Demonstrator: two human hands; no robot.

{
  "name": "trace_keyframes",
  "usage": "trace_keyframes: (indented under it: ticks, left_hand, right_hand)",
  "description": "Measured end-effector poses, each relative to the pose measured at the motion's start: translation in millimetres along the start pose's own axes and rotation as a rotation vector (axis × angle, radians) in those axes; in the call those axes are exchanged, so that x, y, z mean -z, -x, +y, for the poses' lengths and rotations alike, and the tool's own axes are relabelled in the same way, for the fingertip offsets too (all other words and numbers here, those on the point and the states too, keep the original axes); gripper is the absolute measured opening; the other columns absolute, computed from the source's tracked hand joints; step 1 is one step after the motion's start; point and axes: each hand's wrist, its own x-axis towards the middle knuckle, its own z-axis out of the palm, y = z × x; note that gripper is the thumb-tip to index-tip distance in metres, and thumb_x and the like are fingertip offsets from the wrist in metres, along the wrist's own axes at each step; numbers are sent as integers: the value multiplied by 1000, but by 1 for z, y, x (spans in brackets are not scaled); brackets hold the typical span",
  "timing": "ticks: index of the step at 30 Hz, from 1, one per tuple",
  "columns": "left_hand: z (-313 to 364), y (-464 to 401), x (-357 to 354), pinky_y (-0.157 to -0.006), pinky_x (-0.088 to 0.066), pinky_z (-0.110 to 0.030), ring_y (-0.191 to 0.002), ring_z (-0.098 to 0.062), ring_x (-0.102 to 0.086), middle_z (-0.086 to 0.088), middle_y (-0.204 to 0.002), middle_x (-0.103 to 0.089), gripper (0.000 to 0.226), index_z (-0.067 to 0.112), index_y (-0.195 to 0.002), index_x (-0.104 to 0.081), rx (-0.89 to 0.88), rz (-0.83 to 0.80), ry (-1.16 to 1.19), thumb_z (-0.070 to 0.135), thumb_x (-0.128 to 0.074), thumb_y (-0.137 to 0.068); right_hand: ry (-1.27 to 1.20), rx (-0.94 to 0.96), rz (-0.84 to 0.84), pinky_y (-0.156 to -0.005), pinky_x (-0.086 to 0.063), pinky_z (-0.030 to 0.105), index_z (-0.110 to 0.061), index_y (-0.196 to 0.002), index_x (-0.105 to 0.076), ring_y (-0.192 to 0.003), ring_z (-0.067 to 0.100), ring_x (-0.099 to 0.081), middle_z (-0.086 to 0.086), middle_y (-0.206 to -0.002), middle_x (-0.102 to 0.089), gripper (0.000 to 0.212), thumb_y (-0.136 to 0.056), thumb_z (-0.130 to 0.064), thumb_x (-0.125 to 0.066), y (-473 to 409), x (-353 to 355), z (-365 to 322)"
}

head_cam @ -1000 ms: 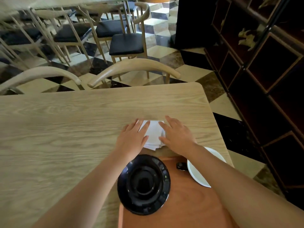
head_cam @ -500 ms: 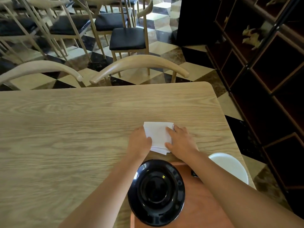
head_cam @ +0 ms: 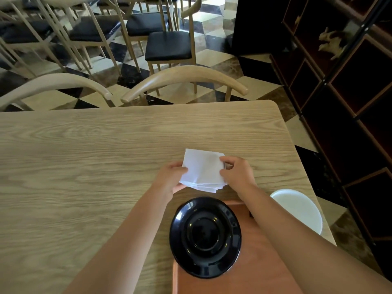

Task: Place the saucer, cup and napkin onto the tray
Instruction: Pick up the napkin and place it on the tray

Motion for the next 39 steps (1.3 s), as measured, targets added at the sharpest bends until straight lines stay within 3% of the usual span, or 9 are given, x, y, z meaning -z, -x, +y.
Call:
trace_keyframes:
  ticks: [3, 9, 14, 17, 21, 24, 29, 36, 39]
  left_hand:
    - [5, 18, 7, -76, -51, -36, -89, -20, -62, -4, -91, -66, 21, 16, -93, -63, -24, -54, 88, -2, -54, -87]
    - [7, 71, 17, -68, -57, -29, -87, -16, -70, -7, -101, -71, 25, 9, -115, -60, -137, -282, 213, 7, -52, -91]
    - [-21, 133, -6, -68, -56, -24, -75, -9, -66, 11, -75, -74, 29, 31, -93, -65, -455, -24, 48, 3, -62, -84]
    - [-49, 170, -22, -62, -48, -9, -76, 0, -67, 17, -82, -73, 39, 38, -100, -58, -635, 12, -83, 2, -62, -84]
    - [-90, 194, -43, -69, -46, -8, -84, -3, -66, 14, -89, -69, 30, 31, -91, -58, -769, 78, -229, 1, -60, -85]
    - [-122, 201, -58, -69, -45, -5, -80, 0, -64, 14, -82, -69, 27, 21, -83, -65, -822, 110, -344, -6, -60, -83]
    - [-165, 199, -72, -70, -52, -12, -84, 1, -64, 13, -90, -68, 27, 17, -88, -68, -777, 69, -434, -7, -64, -79]
    - [-198, 194, -80, -80, -55, -36, -92, -14, -62, 3, -96, -63, 33, 11, -101, -64, -763, -45, -634, -7, -69, -73]
    - [-200, 192, -86, -89, -48, -25, -101, -18, -61, -4, -110, -62, 38, 9, -109, -64, -752, -39, -713, -4, -69, -74]
  right_hand:
    - [-73, 27, 9, -44, -41, 6, -22, -116, -62, -60, 3, -54, -9, -72, -60, 45, -77, 0, -58, 8, 11, -6]
    - [-246, 122, 5, -70, -48, 19, -22, -111, -66, -73, 2, -57, -8, -85, -66, 39, -78, -1, -62, 50, 53, -18]
    - [-276, 254, 57, -61, -48, 8, -39, -101, -65, -79, -4, -60, -11, -97, -67, 42, -79, -2, -64, 117, 93, -12]
    - [-248, 285, 104, -61, -48, 5, -48, -93, -63, -79, -9, -62, -18, -105, -66, 48, -80, -2, -64, 157, 108, 9]
    - [-262, 271, 125, -50, -49, 5, -51, -94, -63, -68, -8, -64, -40, -105, -61, 52, -81, -1, -64, 192, 117, 46]
    - [-201, 257, 137, -71, -46, 0, -51, -94, -63, -91, -14, -59, -49, -107, -53, 53, -81, 1, -64, 205, 120, 78]
    - [-32, 303, 191, -83, -40, -1, -31, -106, -65, -108, -16, -49, -28, -121, -49, 43, -81, 4, -63, 221, 117, 120]
    - [175, 309, 208, -85, -47, 26, -9, -110, -67, -106, 12, -53, -2, -124, -56, 36, -79, 10, -63, 220, 108, 153]
    - [221, 306, 162, -88, -47, 29, -6, -113, -64, -110, 19, -54, 7, -127, -58, 37, -79, 8, -64, 214, 108, 158]
